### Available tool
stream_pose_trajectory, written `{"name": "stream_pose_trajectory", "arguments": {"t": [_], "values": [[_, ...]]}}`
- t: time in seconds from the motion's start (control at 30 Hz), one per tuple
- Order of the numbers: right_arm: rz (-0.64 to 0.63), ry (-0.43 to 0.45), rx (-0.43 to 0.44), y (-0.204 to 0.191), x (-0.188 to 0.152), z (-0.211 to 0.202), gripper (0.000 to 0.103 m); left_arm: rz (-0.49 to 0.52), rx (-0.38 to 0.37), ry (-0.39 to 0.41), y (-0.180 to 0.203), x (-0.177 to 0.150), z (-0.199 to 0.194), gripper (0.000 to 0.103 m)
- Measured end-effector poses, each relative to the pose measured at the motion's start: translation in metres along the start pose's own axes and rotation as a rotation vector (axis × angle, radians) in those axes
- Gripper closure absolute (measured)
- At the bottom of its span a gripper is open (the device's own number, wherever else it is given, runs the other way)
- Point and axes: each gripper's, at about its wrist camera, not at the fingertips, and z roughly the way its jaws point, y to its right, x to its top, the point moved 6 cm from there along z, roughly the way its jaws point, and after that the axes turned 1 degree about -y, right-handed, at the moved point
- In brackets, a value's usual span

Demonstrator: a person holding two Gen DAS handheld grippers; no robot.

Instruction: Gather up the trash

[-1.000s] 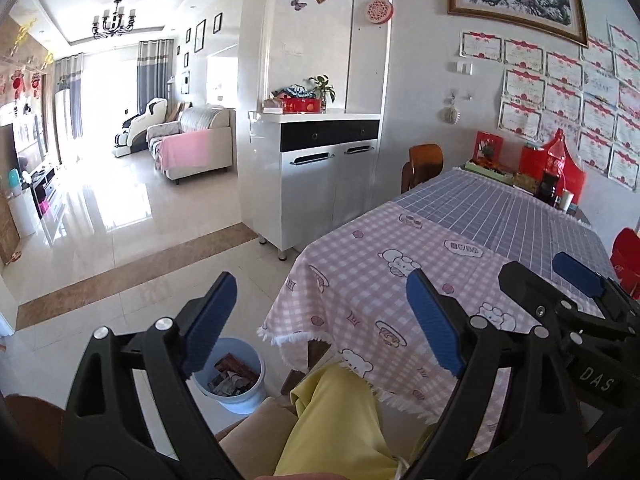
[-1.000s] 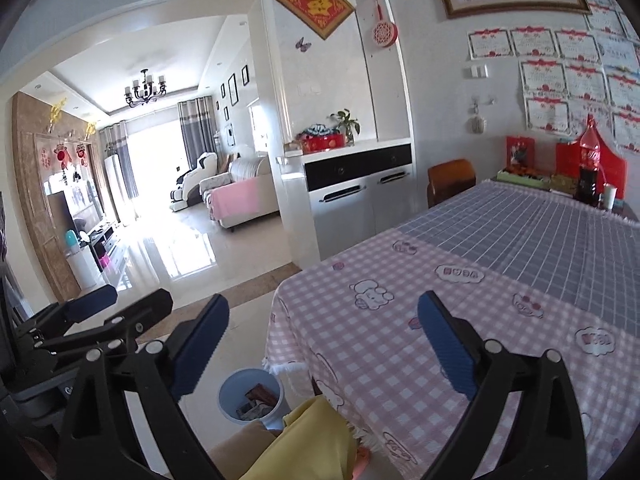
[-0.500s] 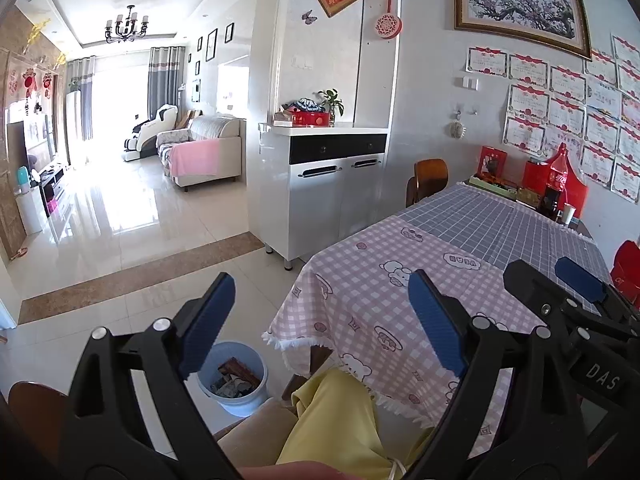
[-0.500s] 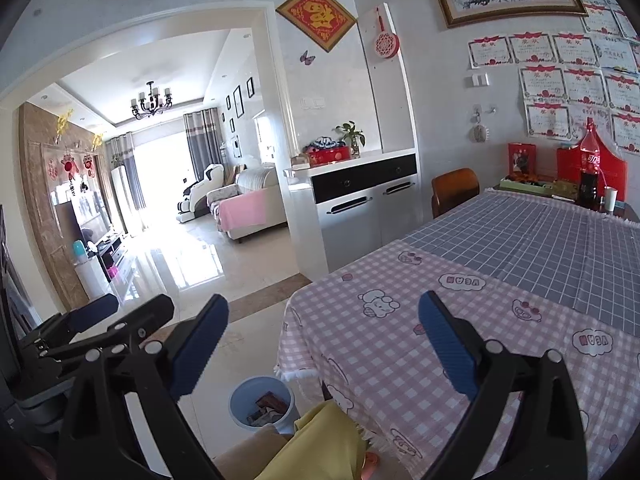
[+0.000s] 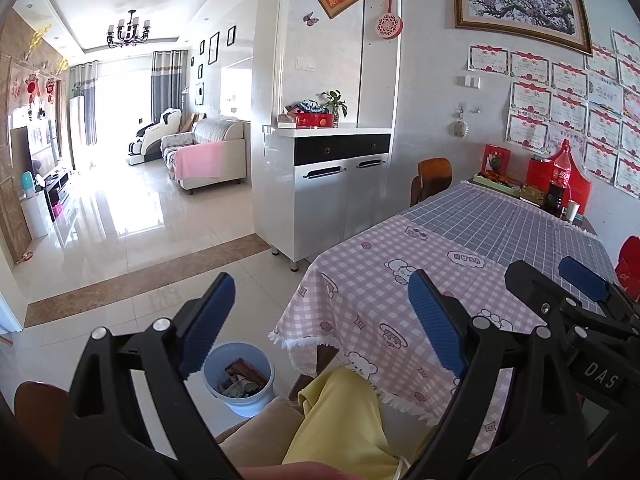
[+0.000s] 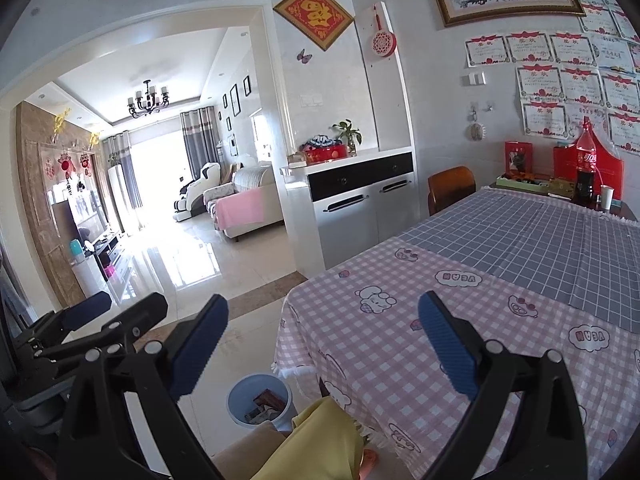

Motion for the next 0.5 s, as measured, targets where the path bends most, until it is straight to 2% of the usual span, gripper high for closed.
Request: {"name": "stream_pose_trajectory", "arguments": {"t": [0.5], "values": [[-0.002, -0.007, -0.01, 0.0033, -0.0043, 0.0001, 0.009, 0.024, 0.006, 0.004, 0.0036, -0.0022, 0.0003, 0.016]]}}
